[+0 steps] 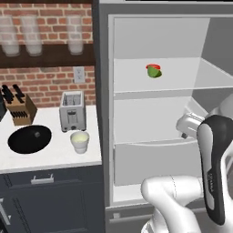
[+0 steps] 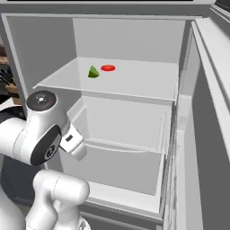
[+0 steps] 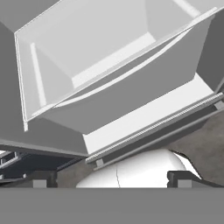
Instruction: Grab a lemon wedge from the fridge and one ice cube from the ice bowl, and put them in the glass of lemonade.
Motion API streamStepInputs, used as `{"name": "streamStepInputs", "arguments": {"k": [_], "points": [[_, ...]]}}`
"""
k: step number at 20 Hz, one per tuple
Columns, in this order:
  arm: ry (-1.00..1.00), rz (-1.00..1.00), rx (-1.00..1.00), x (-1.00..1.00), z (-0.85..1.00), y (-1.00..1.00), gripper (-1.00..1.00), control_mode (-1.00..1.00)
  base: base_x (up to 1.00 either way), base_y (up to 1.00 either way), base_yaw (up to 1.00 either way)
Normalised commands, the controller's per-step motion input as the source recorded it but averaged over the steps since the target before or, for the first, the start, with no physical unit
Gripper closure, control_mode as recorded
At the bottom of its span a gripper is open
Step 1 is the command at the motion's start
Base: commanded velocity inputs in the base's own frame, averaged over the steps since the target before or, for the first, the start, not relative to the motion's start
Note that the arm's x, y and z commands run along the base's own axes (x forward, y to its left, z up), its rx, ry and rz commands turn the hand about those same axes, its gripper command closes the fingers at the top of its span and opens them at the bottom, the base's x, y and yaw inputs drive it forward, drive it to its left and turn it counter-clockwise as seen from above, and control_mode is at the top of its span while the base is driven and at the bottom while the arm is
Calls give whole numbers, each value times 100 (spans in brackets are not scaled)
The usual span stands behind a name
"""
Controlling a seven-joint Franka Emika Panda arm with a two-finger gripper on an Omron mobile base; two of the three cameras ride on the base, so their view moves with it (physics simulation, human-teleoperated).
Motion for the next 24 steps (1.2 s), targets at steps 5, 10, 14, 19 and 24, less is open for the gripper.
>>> {"name": "streamStepInputs", "arguments": {"k": [5, 10, 14, 19, 24], "points": [[-3, -2, 0, 1, 0, 20, -100, -100, 3, 2, -2], [-15, 0, 0, -15, 0, 50, -100, -100, 0, 0, 0], [-20, 0, 2, -46, -7, 26, -100, -100, 0, 0, 0], [-31, 5, 0, -47, 39, 1, -100, -100, 0, 0, 0], [-15, 7, -21, -5, 100, 4, -100, -100, 0, 0, 0]]}}
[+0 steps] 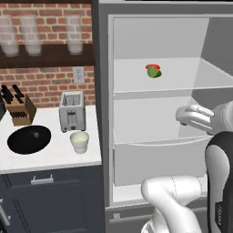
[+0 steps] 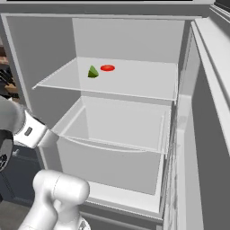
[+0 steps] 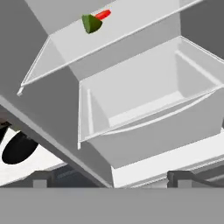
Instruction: Grab a lemon wedge from the fridge and one ice cube from the ice bowl, and put them in the glass of lemonade.
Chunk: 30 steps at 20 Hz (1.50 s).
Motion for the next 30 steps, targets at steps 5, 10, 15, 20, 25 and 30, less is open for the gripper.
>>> {"name": "streamStepInputs", "arguments": {"k": [5, 10, 15, 20, 25, 30], "points": [[-6, 7, -29, 15, 97, 1, -100, -100, 0, 0, 0], [-4, 11, -27, 72, 52, 0, -100, -100, 0, 0, 0], [-1, 10, -22, 85, 18, 0, -100, -100, 0, 0, 0], [-6, 10, 0, 88, -27, -23, -100, -100, 0, 0, 0], [-2, 9, 0, 99, -32, -40, -100, -100, 0, 0, 0], [1, 9, 0, 100, -10, -13, -100, -100, 0, 0, 0]]}}
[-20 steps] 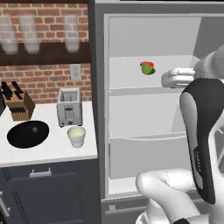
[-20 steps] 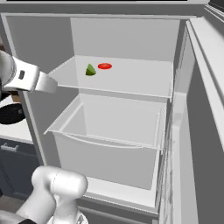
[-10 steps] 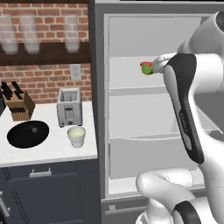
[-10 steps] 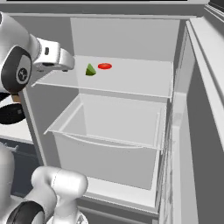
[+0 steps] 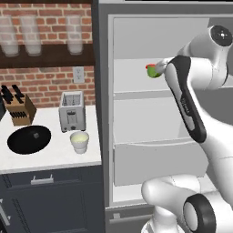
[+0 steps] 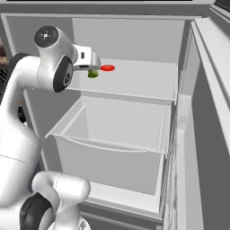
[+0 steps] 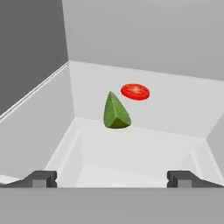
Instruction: Grab a lemon wedge from the fridge and one ice cube from the ice bowl, and put them in the glass of lemonade.
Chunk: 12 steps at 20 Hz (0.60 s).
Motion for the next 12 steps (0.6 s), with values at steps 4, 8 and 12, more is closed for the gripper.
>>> {"name": "streamStepInputs", "arguments": {"k": [4, 8, 12], "points": [[9, 8, -2, 100, 0, 0, -100, -100, 0, 0, 0], [14, 9, 0, 100, 0, 0, -100, -100, 0, 0, 0], [18, 9, 0, 61, 0, 0, -100, -100, 0, 0, 0]]}}
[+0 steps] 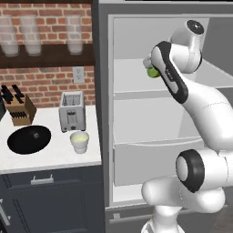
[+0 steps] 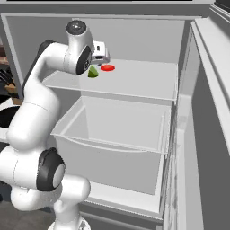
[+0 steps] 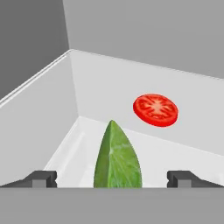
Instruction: Grab a lemon wedge from the fridge and one ice cube from the ice bowl, and put them in the glass of lemonade.
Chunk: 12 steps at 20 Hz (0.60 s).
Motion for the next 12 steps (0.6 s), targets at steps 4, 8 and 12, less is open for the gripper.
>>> {"name": "streamStepInputs", "arguments": {"k": [4, 8, 12], "points": [[15, 5, 0, 9, -15, 0, -100, -100, 0, 0, 0], [10, 4, 0, 0, -33, 0, -100, -100, 0, 0, 0], [3, 3, 0, 0, -46, 0, -100, -100, 0, 0, 0]]}}
